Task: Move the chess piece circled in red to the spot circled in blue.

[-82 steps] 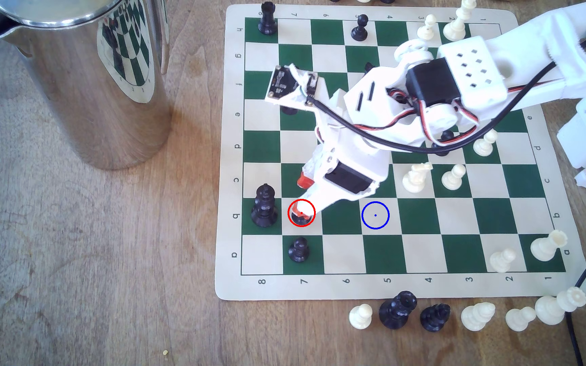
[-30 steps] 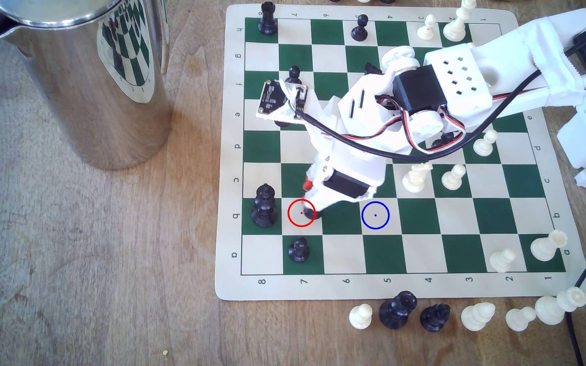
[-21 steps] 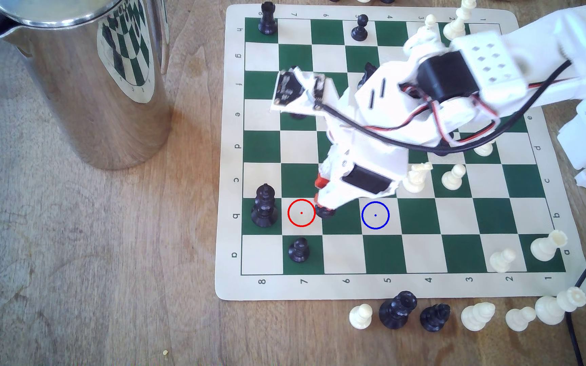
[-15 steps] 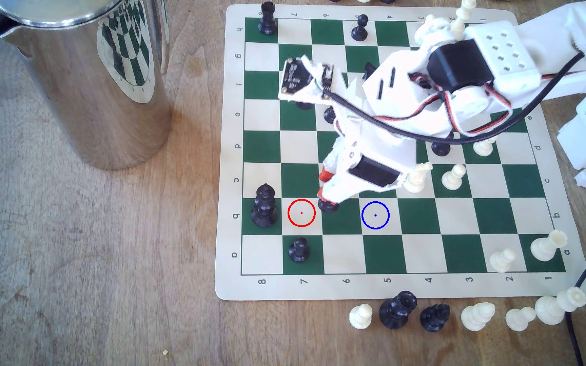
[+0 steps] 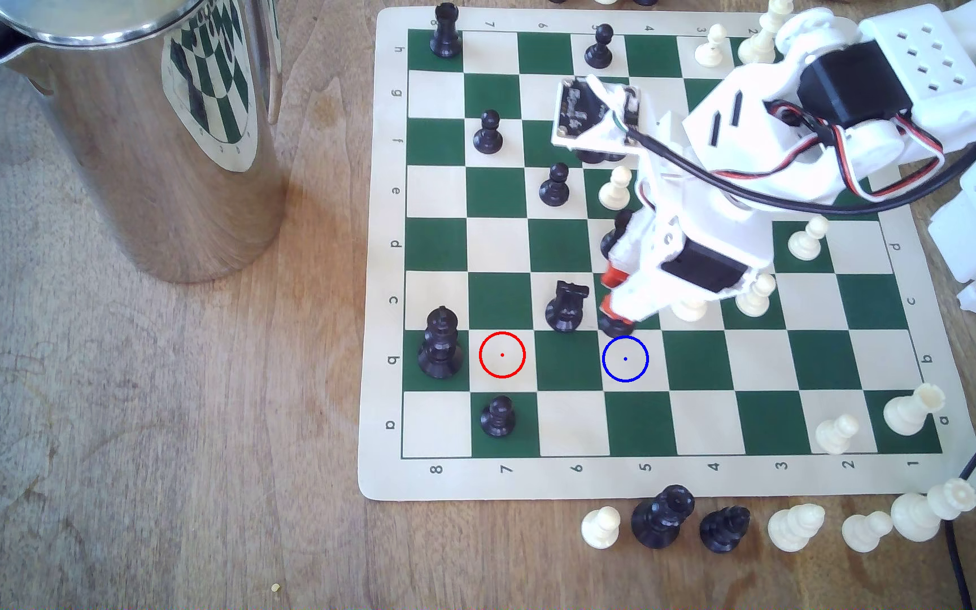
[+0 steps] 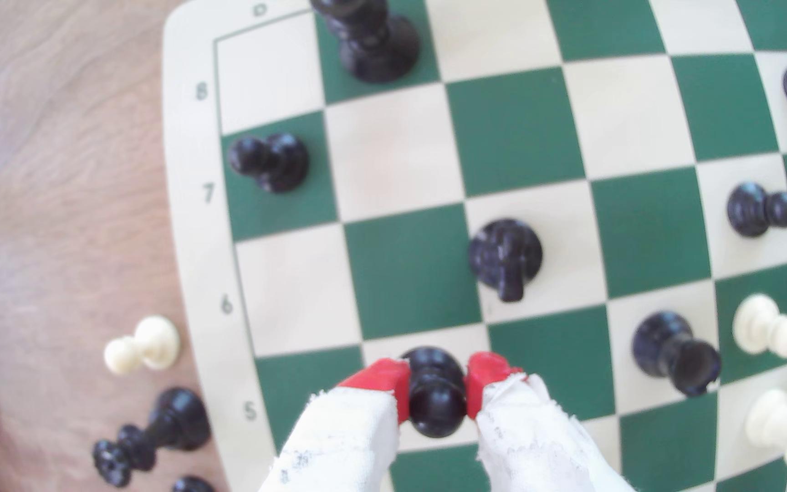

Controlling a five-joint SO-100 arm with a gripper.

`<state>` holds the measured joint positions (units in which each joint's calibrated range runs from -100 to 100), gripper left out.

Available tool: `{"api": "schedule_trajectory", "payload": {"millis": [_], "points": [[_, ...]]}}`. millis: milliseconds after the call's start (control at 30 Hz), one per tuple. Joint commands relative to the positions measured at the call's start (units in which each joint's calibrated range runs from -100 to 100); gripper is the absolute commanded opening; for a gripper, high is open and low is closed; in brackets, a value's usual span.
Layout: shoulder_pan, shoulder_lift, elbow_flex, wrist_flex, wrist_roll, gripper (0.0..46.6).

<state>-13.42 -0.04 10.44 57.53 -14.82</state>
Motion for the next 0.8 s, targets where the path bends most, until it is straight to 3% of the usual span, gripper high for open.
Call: {"api": "schedule_trajectory", "payload": {"millis": [0, 767], "points": [[0.40, -4.54, 5.25, -4.46, -0.54, 0.3], [-2.03, 1.91, 4.79, -5.77, -0.54, 0.3]]}}
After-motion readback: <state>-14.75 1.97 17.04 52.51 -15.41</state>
